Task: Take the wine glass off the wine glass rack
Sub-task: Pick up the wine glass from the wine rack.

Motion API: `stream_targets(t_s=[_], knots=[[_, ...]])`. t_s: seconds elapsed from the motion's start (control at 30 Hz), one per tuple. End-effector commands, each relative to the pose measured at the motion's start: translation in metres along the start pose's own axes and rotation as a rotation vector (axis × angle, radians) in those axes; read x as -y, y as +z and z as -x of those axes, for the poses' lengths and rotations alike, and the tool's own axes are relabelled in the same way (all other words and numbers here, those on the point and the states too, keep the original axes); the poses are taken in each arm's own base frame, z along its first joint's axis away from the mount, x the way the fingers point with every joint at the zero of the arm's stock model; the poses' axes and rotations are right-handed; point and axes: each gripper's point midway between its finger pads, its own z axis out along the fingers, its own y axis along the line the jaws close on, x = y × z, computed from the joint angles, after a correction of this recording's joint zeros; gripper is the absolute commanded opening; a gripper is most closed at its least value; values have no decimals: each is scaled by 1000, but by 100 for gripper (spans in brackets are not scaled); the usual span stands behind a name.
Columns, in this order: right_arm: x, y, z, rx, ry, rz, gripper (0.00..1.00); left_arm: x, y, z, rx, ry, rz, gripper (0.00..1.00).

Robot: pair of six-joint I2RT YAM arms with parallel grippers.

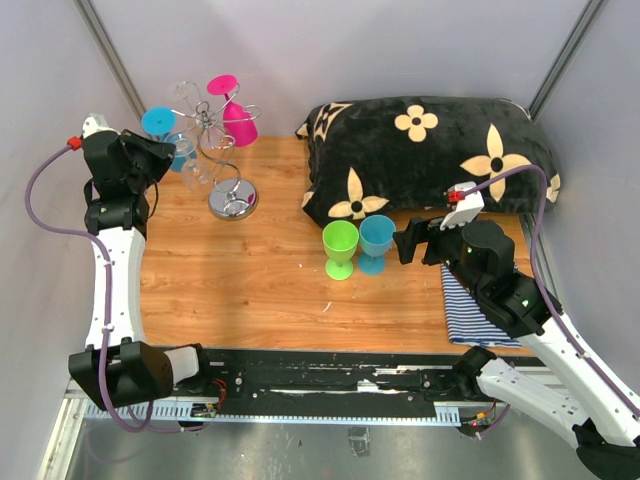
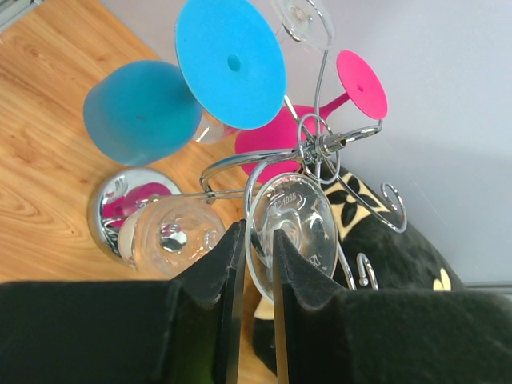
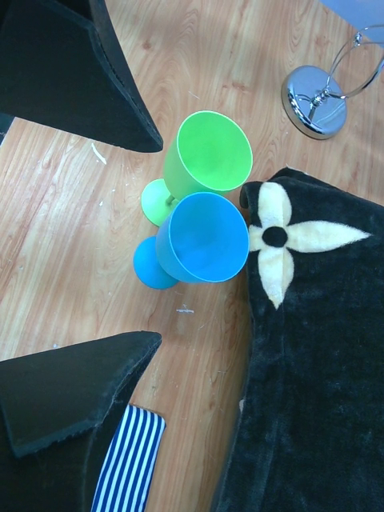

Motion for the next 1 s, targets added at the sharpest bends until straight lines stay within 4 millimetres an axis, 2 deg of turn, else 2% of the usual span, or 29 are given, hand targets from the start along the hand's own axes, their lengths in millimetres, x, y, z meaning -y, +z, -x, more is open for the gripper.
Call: stream_targets(t_s=[0.0,0.13,0.23,0.6,0.8,0.87,0.97], knots=[[6,1,-2,-4,15,-27,94,14,-9,7,22,-33,-62,6],[7,0,0,1,12,-34,94,23,-16,17,64,-69,-87,1],[8,-1,1,6,12,-40,94,29,-19,23,87,-83,-105,0],[12,-6,0,17,13,-51,94,37,-21,24,91,-142,-143,1],[13,-6,1,21,14,-52,94,33,-20,25,79,-50,-115,13],[13,-6,1,20,14,-53,94,26,-14,18,35,-4,-84,19],[13,-6,1,20,16,-52,94,23,-8,12,-16,46,-69,21]])
